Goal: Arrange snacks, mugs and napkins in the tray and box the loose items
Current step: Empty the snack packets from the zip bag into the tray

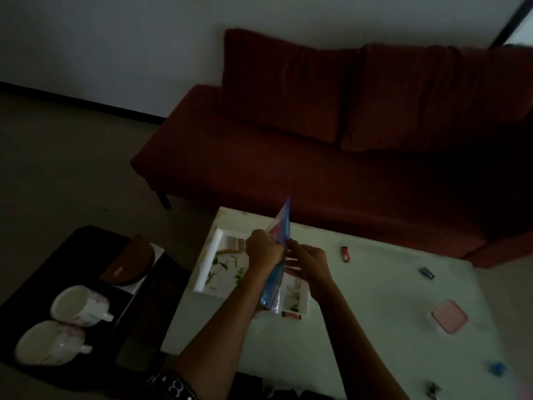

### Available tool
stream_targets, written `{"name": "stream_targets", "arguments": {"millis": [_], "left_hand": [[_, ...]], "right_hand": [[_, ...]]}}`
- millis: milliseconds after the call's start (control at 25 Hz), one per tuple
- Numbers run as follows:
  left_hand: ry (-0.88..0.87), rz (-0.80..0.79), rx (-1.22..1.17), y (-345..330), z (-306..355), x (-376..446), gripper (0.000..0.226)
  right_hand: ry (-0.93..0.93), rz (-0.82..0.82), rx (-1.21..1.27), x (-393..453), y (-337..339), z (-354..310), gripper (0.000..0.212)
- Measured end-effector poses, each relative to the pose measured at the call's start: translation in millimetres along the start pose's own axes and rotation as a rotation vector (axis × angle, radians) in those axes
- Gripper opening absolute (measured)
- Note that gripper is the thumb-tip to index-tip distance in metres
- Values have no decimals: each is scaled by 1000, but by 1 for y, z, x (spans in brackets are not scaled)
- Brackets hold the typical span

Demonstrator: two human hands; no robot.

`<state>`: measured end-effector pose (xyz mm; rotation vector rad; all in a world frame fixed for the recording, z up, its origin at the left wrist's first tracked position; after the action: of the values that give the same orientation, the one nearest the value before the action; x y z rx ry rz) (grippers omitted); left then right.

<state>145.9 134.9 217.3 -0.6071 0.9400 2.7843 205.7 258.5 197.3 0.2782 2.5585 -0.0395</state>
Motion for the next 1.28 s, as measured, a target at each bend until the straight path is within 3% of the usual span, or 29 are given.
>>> {"name": "stream_targets", "arguments": {"millis": [120, 280, 360, 520, 640, 920, 1040, 1160, 1280], "left_hand": [[-10, 6, -44, -21, -13, -20, 18], [83, -179, -328, -33, -40, -25, 25], [161, -189, -406, -34, -52, -27, 26], [-53, 84, -163, -21, -31, -51, 16], [-178, 198, -173, -14, -18, -61, 16], [-249, 199, -87, -17, -15, -61, 24], [-165, 204, 13, -5, -27, -51, 42], [-229, 207, -46, 1, -26, -55, 61], [-284, 141, -14, -8, -22, -54, 47]], "right_hand": [[-67, 33, -98, -4, 10, 21, 40], [-92, 28, -112, -3, 15, 29, 9], [-40, 82, -238, -4, 21, 25, 10], [83, 220, -758, -15, 12, 2, 17], [87, 275, -832, -18, 11, -3, 18], [106, 338, -860, -21, 11, 3, 17], [93, 347, -896, -18, 11, 6, 14], [91, 353, -863, -14, 19, 6, 13], [147, 348, -886, -13, 24, 3, 9]]}}
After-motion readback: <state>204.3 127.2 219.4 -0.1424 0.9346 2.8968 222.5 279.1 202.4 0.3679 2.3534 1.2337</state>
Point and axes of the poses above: each hand's wrist, its own x-axis towards the middle knuckle, its own y-axis out of the back of the hand, z = x × y, the point moved 9 cm from there along x, towards the middle knuckle, and after that the axes turned 6 degrees about -z, right-handed, at the moved point
